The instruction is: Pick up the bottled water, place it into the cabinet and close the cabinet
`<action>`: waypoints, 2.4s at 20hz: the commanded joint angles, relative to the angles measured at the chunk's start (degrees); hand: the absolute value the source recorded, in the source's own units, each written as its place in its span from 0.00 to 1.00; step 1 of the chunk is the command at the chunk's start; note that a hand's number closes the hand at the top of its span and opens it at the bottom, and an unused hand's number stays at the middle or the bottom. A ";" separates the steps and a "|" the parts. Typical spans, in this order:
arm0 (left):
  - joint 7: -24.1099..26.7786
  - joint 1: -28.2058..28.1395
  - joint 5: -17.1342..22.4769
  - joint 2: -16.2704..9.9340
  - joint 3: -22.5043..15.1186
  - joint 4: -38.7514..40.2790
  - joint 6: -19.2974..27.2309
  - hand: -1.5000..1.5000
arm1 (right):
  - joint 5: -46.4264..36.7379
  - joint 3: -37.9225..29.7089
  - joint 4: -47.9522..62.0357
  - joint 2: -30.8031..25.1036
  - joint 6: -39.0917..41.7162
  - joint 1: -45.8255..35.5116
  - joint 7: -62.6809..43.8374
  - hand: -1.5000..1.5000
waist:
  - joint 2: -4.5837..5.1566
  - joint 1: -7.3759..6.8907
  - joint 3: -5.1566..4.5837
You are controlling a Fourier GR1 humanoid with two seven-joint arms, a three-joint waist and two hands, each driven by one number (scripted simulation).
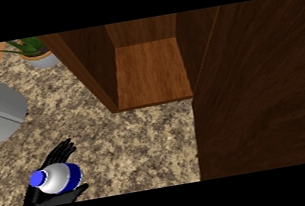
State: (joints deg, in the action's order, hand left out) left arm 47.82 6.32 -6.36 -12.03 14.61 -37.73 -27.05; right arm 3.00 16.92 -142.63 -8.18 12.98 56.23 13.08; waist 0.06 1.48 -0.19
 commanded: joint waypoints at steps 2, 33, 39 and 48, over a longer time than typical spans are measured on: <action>7.12 1.35 1.54 2.04 -0.07 4.90 -3.99 1.00 | 4.67 -2.14 -8.44 -1.83 0.57 3.79 -2.92 0.00 | -0.04 -0.12 0.04; -5.59 12.31 28.59 12.01 -16.20 0.20 17.09 1.00 | 4.47 -2.11 -4.42 -1.83 1.20 4.61 1.32 0.00 | -0.38 -0.64 0.21; -13.13 12.31 33.52 12.03 -27.58 -13.33 30.29 1.00 | 2.29 0.17 -5.07 -1.15 0.12 4.32 -0.35 0.00 | -0.44 -0.89 0.21; -19.08 22.72 36.47 12.03 -39.02 -17.64 50.74 1.00 | 1.13 0.67 -1.81 0.39 -0.04 2.40 2.00 0.00 | -0.13 0.30 0.16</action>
State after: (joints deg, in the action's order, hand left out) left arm 30.04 25.30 26.71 -0.02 -19.13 -55.12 16.14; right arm 3.13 17.43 -142.03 -8.01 13.14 58.00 15.20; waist -0.23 1.10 0.01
